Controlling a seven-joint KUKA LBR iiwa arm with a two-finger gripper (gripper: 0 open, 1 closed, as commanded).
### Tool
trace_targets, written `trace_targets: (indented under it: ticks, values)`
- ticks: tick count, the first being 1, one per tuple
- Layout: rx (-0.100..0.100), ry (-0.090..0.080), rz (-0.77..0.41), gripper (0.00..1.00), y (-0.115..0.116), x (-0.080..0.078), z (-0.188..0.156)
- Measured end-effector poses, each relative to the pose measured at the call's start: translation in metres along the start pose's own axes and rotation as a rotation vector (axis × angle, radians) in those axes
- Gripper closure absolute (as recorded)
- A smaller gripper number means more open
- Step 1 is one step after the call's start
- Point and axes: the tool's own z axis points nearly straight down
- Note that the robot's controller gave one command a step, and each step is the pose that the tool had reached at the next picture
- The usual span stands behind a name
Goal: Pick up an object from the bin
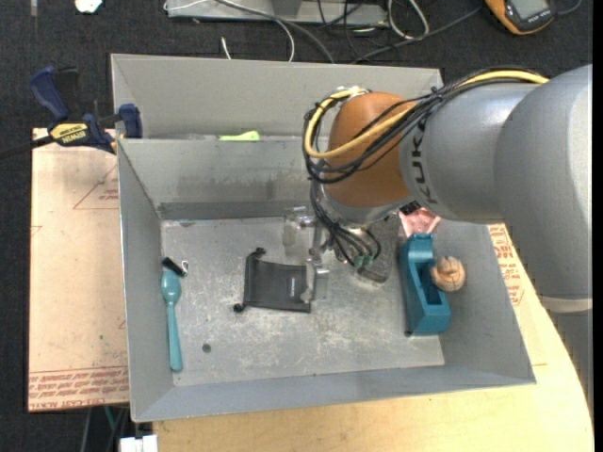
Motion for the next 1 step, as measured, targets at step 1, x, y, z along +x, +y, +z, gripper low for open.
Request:
trace_targets:
  ticks: [1]
  values:
    - [-0.002,-0.002,-0.060,0.00,0.0430,0.0000,0.0064]
